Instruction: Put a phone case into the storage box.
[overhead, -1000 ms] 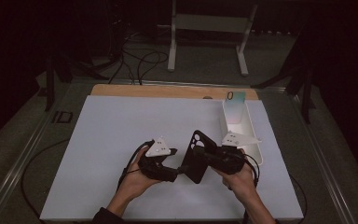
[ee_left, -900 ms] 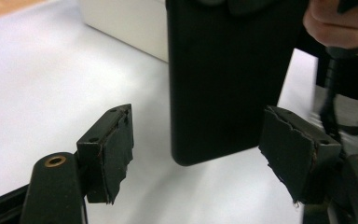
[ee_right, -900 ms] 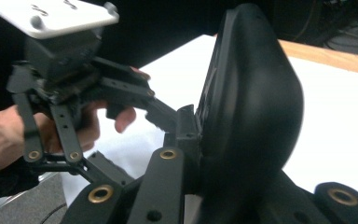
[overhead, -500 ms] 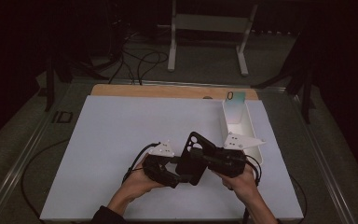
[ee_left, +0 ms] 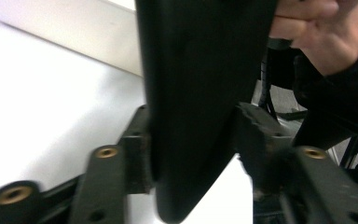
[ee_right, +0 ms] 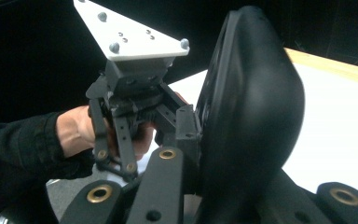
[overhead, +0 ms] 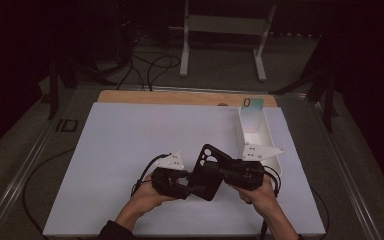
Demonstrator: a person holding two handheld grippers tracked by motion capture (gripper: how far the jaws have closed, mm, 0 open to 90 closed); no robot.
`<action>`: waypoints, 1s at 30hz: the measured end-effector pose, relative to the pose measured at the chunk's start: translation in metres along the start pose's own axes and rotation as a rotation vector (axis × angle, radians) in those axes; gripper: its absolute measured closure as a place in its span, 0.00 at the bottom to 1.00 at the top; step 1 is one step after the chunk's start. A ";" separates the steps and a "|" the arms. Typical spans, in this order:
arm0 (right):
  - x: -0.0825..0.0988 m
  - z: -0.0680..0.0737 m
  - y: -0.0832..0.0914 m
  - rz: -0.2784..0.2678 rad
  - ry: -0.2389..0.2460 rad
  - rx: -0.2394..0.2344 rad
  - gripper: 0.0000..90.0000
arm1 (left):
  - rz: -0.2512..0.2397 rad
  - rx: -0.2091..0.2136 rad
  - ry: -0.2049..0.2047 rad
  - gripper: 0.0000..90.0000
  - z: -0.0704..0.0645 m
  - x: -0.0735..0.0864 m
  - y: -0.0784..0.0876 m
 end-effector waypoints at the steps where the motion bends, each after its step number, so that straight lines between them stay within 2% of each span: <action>1: 0.000 -0.001 0.001 0.002 -0.003 -0.003 0.93 | -0.006 0.002 -0.003 0.64 0.000 0.001 0.001; 2: 0.000 -0.001 0.002 0.006 -0.003 -0.005 0.86 | -0.007 -0.001 -0.006 0.69 0.000 0.001 0.001; 6: 0.001 -0.003 0.001 0.034 0.030 0.030 0.69 | -0.009 -0.006 -0.014 0.79 -0.001 0.001 0.001; 8: 0.002 -0.004 0.001 0.053 0.033 0.044 0.62 | -0.013 -0.003 -0.016 0.84 -0.001 0.001 0.001; 9: 0.002 -0.005 0.001 0.061 0.031 0.045 0.55 | -0.014 -0.009 -0.020 0.88 -0.001 0.001 0.001; 13: 0.004 -0.010 0.000 0.079 -0.012 0.078 0.39 | -0.025 -0.054 -0.027 0.89 -0.001 0.000 0.001; 15: 0.006 -0.013 -0.003 0.102 -0.042 0.110 0.31 | -0.031 -0.073 -0.032 0.89 -0.002 0.000 0.002; 21: 0.006 -0.014 -0.002 0.090 -0.055 0.159 0.18 | -0.038 -0.125 -0.028 0.89 0.000 0.000 0.006; 30: 0.002 -0.013 0.004 0.079 -0.051 0.222 0.15 | -0.040 -0.189 -0.006 0.89 0.002 0.003 0.006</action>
Point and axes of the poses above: each handheld gripper's, and its own axes: y roughly backward along the jaws, x roughly out of its underside, z roughly to its left, the point moved 3 cm from there along -y, roughly forward along the jaws, and after that the axes turned 1 degree about y, right-handed, at the moved point
